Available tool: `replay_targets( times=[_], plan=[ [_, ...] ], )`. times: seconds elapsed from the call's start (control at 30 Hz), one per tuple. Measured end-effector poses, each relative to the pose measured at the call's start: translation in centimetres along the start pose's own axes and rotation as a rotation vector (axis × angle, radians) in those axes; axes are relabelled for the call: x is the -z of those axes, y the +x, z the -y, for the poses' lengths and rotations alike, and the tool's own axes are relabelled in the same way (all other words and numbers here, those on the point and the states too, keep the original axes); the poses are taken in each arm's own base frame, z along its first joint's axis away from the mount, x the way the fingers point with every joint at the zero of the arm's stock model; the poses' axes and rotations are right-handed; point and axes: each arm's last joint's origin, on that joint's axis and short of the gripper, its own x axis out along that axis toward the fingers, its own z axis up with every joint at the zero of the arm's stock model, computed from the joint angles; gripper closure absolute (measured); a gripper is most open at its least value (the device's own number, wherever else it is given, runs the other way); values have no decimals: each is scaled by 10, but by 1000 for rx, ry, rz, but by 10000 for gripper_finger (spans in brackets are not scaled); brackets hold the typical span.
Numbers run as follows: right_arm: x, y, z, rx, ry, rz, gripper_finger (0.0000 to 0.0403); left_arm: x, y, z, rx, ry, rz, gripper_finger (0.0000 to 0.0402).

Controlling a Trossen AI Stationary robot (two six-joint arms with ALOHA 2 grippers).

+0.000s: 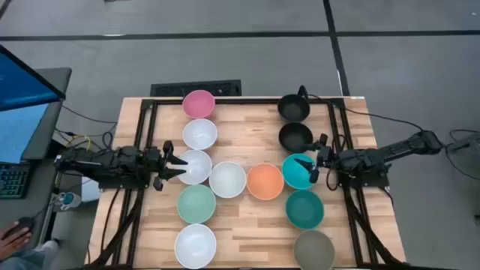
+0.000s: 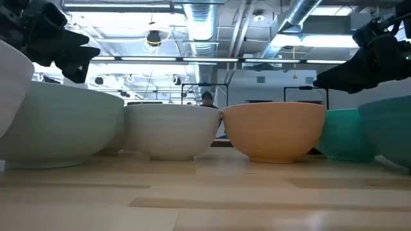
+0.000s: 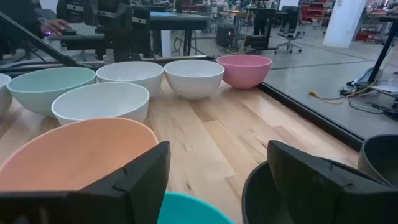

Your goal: Nest bowls inside each other

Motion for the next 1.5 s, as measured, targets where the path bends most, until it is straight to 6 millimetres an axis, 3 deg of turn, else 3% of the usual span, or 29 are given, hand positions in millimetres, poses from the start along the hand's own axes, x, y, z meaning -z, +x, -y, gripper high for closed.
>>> replay_targets(
  times=[1.07, 1.27, 1.37, 1.5],
  plan=[
    [0, 0, 0, 0, 0, 0, 111, 0, 0, 0, 0, 1, 0, 262],
    [0, 0, 0, 0, 0, 0, 111, -3, 0, -3, -111, 62, 39, 262],
    [-2, 0, 0, 5, 3, 16, 111, -7, 0, -3, -119, -9, 99, 262],
    [-4, 1, 2, 25, 31, 34, 111, -14, -1, -1, -87, -230, 180, 262]
  ],
)
